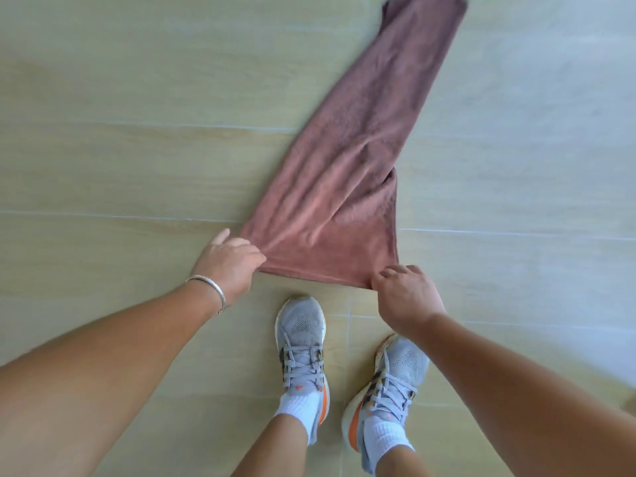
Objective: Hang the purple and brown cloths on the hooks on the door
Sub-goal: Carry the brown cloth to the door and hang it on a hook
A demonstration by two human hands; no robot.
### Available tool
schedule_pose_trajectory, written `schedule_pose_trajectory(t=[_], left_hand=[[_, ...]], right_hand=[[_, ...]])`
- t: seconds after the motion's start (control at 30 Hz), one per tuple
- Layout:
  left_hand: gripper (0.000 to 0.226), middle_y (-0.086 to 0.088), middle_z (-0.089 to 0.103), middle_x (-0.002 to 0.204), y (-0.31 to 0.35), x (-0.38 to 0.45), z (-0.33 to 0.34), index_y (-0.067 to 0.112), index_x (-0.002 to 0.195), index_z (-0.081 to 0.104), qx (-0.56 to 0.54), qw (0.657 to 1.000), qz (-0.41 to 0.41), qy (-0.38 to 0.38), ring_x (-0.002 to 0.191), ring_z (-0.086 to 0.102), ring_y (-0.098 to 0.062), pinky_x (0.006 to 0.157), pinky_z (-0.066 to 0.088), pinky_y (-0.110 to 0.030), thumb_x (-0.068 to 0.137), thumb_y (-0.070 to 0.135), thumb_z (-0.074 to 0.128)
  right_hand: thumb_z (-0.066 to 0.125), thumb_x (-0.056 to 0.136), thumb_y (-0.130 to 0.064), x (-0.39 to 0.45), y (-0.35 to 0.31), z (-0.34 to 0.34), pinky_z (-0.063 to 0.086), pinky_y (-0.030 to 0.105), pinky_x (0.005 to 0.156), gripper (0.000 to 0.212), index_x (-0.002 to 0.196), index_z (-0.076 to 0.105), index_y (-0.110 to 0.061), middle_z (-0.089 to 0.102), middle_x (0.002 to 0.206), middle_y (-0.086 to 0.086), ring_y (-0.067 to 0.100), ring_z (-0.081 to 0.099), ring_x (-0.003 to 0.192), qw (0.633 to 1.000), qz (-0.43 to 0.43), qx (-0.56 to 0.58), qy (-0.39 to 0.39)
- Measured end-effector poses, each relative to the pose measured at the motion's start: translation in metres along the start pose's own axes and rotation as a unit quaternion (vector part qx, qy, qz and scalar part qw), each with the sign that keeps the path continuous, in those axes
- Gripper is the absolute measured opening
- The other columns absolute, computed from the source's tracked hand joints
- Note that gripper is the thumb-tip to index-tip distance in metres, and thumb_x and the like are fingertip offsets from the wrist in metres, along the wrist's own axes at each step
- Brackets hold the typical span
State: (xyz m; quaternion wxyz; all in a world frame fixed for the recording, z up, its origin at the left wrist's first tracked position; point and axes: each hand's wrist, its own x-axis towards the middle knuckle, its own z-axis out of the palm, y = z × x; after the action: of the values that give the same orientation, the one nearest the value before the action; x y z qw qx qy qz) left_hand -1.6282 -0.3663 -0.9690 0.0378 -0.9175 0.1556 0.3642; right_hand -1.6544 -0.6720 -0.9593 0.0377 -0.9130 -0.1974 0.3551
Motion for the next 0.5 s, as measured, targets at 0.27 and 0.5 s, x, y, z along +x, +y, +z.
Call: schedule_pose_trajectory(t=[0.27,0.5], left_hand=[[0.033,0.005,0.068,0.096,-0.008,-0.037,-0.149,0.030,0.104,0.064,0.045,0.996,-0.072,0.022,0.095,0.063,-0.019,0.068,0.037,-0.028,0.083,0.011,0.049],[0.014,0.000,0.058,0.073,-0.057,-0.027,-0.382,0.018,0.074,0.053,-0.094,0.960,-0.154,0.213,0.068,0.054,-0.029,0.057,0.037,-0.029,0.073,0.005,0.047]], right_hand=[[0.066,0.060,-0.007,-0.051,0.023,-0.179,0.046,0.032,0.064,0.013,0.063,0.062,-0.018,0.065,0.063,0.000,0.027,0.064,0.071,0.997,0.033,-0.013,0.067],[0.056,0.074,-0.008,-0.023,0.050,-0.427,0.028,0.029,0.065,0.011,0.077,0.061,-0.018,0.064,0.077,0.000,0.027,0.057,0.078,0.958,0.103,-0.045,0.264]])
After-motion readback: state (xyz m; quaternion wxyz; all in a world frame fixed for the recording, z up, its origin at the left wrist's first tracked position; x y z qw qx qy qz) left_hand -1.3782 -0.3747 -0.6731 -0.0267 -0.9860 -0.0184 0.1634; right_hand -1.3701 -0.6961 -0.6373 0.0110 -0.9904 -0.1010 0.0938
